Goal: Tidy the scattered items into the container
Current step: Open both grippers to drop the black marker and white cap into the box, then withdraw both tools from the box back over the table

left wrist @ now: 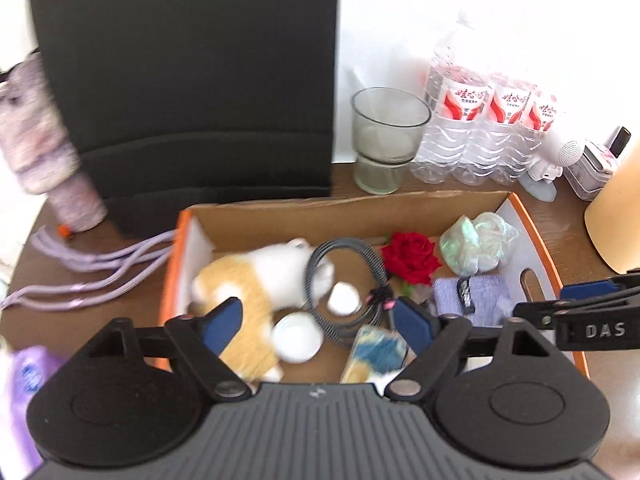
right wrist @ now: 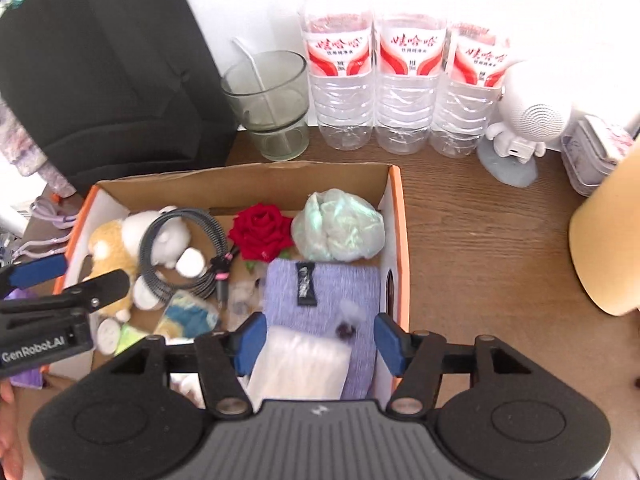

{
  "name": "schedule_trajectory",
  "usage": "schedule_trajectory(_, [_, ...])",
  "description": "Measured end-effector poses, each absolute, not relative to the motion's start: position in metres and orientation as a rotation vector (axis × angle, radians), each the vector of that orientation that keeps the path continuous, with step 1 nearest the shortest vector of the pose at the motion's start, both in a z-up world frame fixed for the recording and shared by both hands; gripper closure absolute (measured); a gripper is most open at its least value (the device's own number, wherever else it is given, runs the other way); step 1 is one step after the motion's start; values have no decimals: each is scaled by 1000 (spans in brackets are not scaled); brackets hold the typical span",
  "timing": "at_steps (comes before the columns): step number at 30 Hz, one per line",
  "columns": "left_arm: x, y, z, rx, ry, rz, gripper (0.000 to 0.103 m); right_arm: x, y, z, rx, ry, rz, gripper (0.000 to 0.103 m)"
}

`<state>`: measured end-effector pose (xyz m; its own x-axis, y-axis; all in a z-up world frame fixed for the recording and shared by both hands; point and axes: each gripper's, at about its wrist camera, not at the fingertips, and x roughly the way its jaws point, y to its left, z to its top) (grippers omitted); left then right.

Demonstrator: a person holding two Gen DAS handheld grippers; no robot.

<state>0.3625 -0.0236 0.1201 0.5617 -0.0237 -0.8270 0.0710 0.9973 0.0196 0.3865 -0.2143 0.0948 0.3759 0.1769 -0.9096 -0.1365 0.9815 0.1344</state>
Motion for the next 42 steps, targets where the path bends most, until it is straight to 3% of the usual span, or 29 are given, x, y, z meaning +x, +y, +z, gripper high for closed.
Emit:
schedule_trajectory(6, [332, -13, 135, 49, 994, -9, 7, 357, -199, 111, -7, 1159, 206, 41])
schedule_trajectory(13, [311, -9, 135, 34, 1040, 55, 5, 335, -188, 114, -15, 1135, 194, 38])
schedule_trajectory(15, [292, -8, 137, 34, 941, 77, 2, 317, -186, 114, -4, 1033, 208, 22])
schedule_trajectory(17, [269, -8, 139, 50, 802, 70, 0, 293, -181, 111, -29, 883, 229, 13])
schedule_trajectory(23, [205, -7, 123, 72, 439, 46, 0, 240, -179, 93, -44, 539, 189, 12])
schedule_trajectory(32, [144, -7, 112, 14, 314, 2, 0, 175, -189, 92, -33, 337, 175, 6])
schedule_trajectory(35, [97, -10, 103, 26, 309, -1, 0, 126, -197, 88, -46, 306, 205, 0])
schedule_trajectory(42, [-31, -15, 67, 29, 361, -79, 0, -20, -231, 52, 25, 329, 225, 0])
